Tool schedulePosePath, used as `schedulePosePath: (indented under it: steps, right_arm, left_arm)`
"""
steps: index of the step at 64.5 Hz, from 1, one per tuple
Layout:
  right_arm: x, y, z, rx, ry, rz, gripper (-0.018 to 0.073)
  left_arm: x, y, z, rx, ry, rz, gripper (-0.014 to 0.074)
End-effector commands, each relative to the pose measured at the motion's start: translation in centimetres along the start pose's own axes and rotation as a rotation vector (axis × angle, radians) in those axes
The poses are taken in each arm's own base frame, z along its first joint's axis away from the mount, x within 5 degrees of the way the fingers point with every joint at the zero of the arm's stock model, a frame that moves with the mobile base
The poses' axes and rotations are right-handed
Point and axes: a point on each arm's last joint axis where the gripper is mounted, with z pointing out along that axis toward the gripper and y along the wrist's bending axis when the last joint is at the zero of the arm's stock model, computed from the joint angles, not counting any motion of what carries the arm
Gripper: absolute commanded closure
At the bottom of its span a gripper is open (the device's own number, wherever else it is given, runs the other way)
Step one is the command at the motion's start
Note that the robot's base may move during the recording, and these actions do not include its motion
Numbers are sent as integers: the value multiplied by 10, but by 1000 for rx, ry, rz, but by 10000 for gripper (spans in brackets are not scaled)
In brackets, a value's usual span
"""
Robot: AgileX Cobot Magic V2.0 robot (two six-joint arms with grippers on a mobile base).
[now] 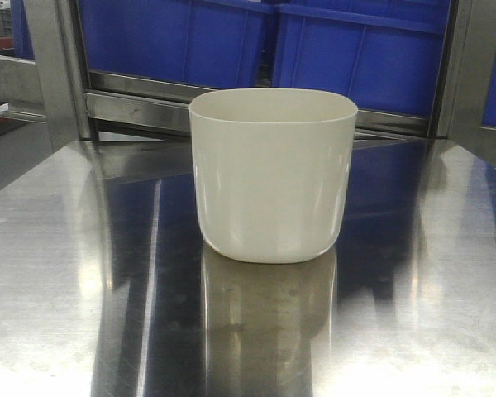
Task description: Move white bin to right shelf second layer
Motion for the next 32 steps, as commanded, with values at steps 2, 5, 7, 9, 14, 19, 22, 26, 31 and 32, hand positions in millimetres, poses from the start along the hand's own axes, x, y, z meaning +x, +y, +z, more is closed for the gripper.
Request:
schedulePosePath:
  steps: [2,5,7,9,14,19,22,26,31,32]
  right_arm:
    - [-30,13,9,-65,-73,59,210]
    - [-36,19,16,-88,-53,73,211]
    - [-42,23,19,-99,-43,81,211]
    - [-50,26,20,-109,-35,90,211]
    - [-65,37,29,-122,19,93,211]
    - [-83,45,36,-114,63,122,211]
    - [-91,50,41,-105,94,162,211]
    - [-102,56,50,-74,145,220,209]
    - [-115,64,59,-33,196,252,209]
    - [-117,66,61,-22,205,262,209]
  left_arm:
    - [4,0,1,2,-61,-11,512]
    - [4,0,1,2,-61,-11,512]
    - [4,0,1,2,-61,-11,512]
    - [4,0,1,2,-61,-11,512]
    - [4,0,1,2,-61,-11,512]
    - [4,0,1,2,-61,-11,512]
    - [4,0,1,2,-61,-11,512]
    - [4,0,1,2,-61,-11,512]
    - [4,0,1,2,-61,-11,512]
    - [4,0,1,2,-61,-11,512]
